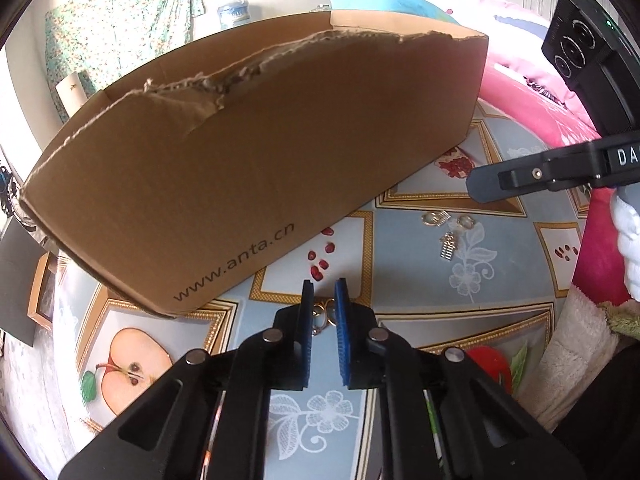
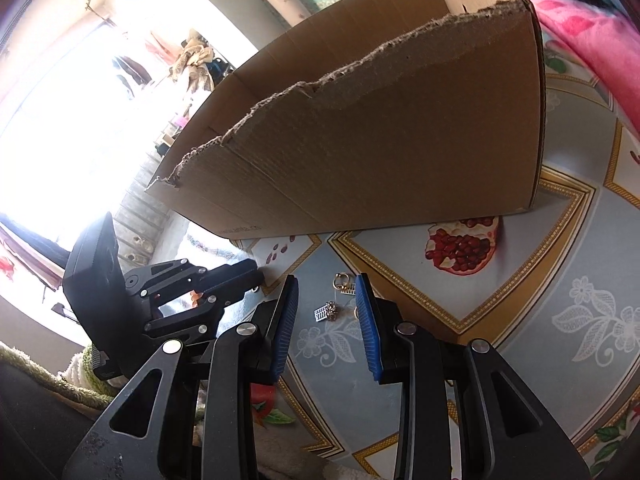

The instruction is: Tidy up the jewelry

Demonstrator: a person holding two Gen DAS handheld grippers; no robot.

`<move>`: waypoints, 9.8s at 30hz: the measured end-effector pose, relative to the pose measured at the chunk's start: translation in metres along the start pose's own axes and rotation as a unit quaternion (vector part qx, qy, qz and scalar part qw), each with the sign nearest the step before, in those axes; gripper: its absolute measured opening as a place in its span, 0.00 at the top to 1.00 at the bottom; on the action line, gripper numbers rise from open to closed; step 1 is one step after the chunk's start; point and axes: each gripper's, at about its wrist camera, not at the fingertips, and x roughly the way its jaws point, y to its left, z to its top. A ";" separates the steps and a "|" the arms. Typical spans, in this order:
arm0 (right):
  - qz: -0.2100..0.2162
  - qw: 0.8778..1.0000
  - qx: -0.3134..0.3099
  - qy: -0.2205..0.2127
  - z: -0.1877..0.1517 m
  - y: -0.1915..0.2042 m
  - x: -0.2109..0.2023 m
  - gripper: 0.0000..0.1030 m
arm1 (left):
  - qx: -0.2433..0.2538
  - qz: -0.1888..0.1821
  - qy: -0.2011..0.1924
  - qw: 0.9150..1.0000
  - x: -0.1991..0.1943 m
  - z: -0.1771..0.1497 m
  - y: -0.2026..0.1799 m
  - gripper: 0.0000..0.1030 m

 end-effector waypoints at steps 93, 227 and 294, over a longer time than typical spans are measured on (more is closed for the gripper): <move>-0.104 0.948 -0.297 0.040 -0.024 0.121 0.101 0.83 | -0.130 0.031 -0.006 0.991 -0.027 -0.019 0.045 1.00; -0.124 0.900 -0.349 0.228 0.022 0.159 0.152 0.83 | -0.176 0.042 -0.072 0.981 -0.072 -0.047 0.053 1.00; -0.067 0.993 -0.089 0.034 0.018 0.050 0.000 0.83 | 0.029 -0.075 0.006 0.997 -0.001 0.036 -0.064 0.69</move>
